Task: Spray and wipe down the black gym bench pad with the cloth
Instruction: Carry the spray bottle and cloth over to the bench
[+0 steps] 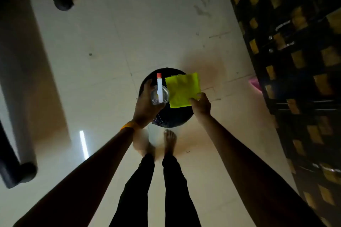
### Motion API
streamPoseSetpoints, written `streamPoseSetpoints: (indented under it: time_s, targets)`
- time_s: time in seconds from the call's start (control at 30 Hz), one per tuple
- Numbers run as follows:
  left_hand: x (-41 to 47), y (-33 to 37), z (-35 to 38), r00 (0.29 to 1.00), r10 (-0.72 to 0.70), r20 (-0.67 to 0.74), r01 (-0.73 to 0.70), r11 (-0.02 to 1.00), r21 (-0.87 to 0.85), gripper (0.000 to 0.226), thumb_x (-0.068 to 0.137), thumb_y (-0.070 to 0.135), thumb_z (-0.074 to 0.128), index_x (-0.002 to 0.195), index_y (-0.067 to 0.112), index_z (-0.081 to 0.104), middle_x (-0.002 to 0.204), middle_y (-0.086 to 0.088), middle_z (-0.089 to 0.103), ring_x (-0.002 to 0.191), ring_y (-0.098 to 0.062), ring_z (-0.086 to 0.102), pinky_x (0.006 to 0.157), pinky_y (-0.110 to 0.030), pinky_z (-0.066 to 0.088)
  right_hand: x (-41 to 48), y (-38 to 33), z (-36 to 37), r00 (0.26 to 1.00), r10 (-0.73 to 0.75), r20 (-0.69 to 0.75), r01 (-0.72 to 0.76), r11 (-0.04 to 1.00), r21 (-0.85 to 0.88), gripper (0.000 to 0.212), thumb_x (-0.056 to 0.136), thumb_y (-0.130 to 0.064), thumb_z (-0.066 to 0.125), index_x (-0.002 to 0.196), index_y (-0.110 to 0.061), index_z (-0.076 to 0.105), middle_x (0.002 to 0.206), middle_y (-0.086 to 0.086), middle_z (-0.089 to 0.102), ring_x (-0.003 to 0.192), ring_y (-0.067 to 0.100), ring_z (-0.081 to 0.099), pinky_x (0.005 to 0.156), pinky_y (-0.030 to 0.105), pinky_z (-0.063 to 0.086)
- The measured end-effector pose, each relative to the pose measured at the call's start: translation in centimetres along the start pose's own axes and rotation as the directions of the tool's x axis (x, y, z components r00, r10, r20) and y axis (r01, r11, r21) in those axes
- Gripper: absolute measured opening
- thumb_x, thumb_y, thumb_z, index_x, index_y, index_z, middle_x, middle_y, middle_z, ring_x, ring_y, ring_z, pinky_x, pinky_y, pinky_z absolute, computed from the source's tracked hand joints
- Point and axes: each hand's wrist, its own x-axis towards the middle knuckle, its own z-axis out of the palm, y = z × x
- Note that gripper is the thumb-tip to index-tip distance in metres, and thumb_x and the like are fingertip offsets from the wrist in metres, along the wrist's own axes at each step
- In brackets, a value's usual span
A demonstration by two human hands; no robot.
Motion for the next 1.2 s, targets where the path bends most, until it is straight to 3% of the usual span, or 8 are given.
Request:
streamPoseSetpoints:
  time_s: [0.23, 0.33, 0.5, 0.67, 0.77, 0.93, 1.07, 1.2]
  targets:
    - [2.8, -1.2, 3.9, 0.989, 0.067, -0.135, -0.066, 0.998, 0.014, 0.101, 0.077, 0.019, 0.089, 0.156, 0.007, 0.027, 0.142, -0.011, 0.057, 0.127, -0.027, 0.059, 0.104, -0.040, 0.052, 7.2, 1.6, 1.1, 0.997, 0.077, -0.020, -0.078, 0.997, -0.025, 0.068, 0.094, -0.029, 0.065, 0.148, -0.003, 0.032, 0.141, 0.026, 0.046, 0.127, 0.044, 0.049, 0.095, 0.053, 0.049]
    - [3.5, -1.3, 4.1, 0.972, 0.108, -0.208, -0.098, 0.993, 0.059, 0.080, 0.086, 0.037, 0.076, 0.150, 0.007, 0.037, 0.126, -0.005, 0.069, 0.113, -0.023, 0.068, 0.097, -0.042, 0.057, 8.6, 1.5, 1.1, 0.995, 0.101, 0.009, -0.101, 0.995, -0.015, 0.067, 0.089, -0.027, 0.071, 0.142, 0.000, 0.039, 0.137, 0.025, 0.052, 0.123, 0.042, 0.054, 0.093, 0.051, 0.050]
    - [3.4, 0.0, 3.9, 0.950, 0.125, -0.287, -0.124, 0.992, 0.020, 0.047, 0.097, 0.026, 0.066, 0.136, 0.006, 0.051, 0.098, -0.004, 0.072, 0.084, -0.022, 0.071, 0.078, -0.047, 0.061, 8.2, 0.0, 0.3, 0.999, 0.050, -0.003, -0.050, 0.999, -0.013, 0.032, 0.082, -0.015, 0.075, 0.108, 0.001, 0.065, 0.111, 0.023, 0.066, 0.100, 0.038, 0.063, 0.076, 0.043, 0.051]
    - [1.8, 3.4, 0.8, 0.942, 0.114, -0.317, -0.117, 0.993, 0.011, 0.050, 0.099, 0.028, 0.060, 0.143, 0.007, 0.048, 0.103, -0.009, 0.070, 0.080, -0.025, 0.067, 0.074, -0.039, 0.059, 3.9, -4.7, -1.3, 0.984, -0.090, 0.152, 0.073, 0.991, 0.111, 0.027, 0.080, -0.006, 0.075, 0.095, -0.011, 0.053, 0.097, 0.008, 0.059, 0.087, 0.024, 0.054, 0.053, 0.028, 0.036]
    - [-0.5, 6.5, -3.0, 0.923, 0.086, -0.375, -0.112, 0.993, -0.049, 0.051, 0.099, 0.023, 0.063, 0.144, 0.005, 0.047, 0.101, -0.010, 0.073, 0.082, -0.023, 0.070, 0.080, -0.022, 0.056, -0.1, -8.5, -2.5, 0.971, -0.157, 0.181, 0.128, 0.978, 0.162, 0.037, 0.078, -0.004, 0.074, 0.102, -0.014, 0.047, 0.102, 0.005, 0.056, 0.088, 0.023, 0.052, 0.056, 0.027, 0.038]
    - [-4.3, 11.9, -11.3, 0.834, 0.022, -0.551, -0.123, 0.981, -0.147, 0.042, 0.095, 0.011, 0.066, 0.135, 0.003, 0.054, 0.082, -0.013, 0.070, 0.074, -0.023, 0.068, 0.077, -0.022, 0.055, -6.8, -15.9, -1.3, 0.936, -0.192, 0.294, 0.108, 0.954, 0.279, 0.052, 0.054, -0.018, 0.069, 0.105, -0.012, 0.061, 0.099, 0.010, 0.068, 0.093, 0.031, 0.065, 0.081, 0.041, 0.054]
    - [-6.7, 13.2, -18.7, 0.726, -0.012, -0.688, -0.167, 0.967, -0.192, 0.040, 0.093, 0.015, 0.064, 0.132, 0.017, 0.055, 0.090, 0.015, 0.071, 0.075, -0.028, 0.071, 0.079, -0.044, 0.061, -12.7, -23.5, 2.3, 0.845, -0.298, 0.443, 0.183, 0.941, 0.284, 0.025, 0.069, 0.005, 0.071, 0.092, -0.007, 0.070, 0.091, 0.012, 0.069, 0.086, 0.026, 0.064, 0.078, 0.037, 0.052]
    - [-9.1, 12.5, -26.7, 0.609, -0.082, -0.789, -0.172, 0.957, -0.232, 0.041, 0.092, 0.019, 0.062, 0.132, 0.018, 0.056, 0.090, 0.021, 0.066, 0.080, -0.022, 0.070, 0.082, -0.042, 0.061, -18.0, -31.1, 7.9, 0.768, -0.363, 0.528, 0.281, 0.931, 0.232, 0.026, 0.069, 0.010, 0.072, 0.079, -0.013, 0.067, 0.089, 0.008, 0.068, 0.083, 0.023, 0.063, 0.075, 0.032, 0.051]
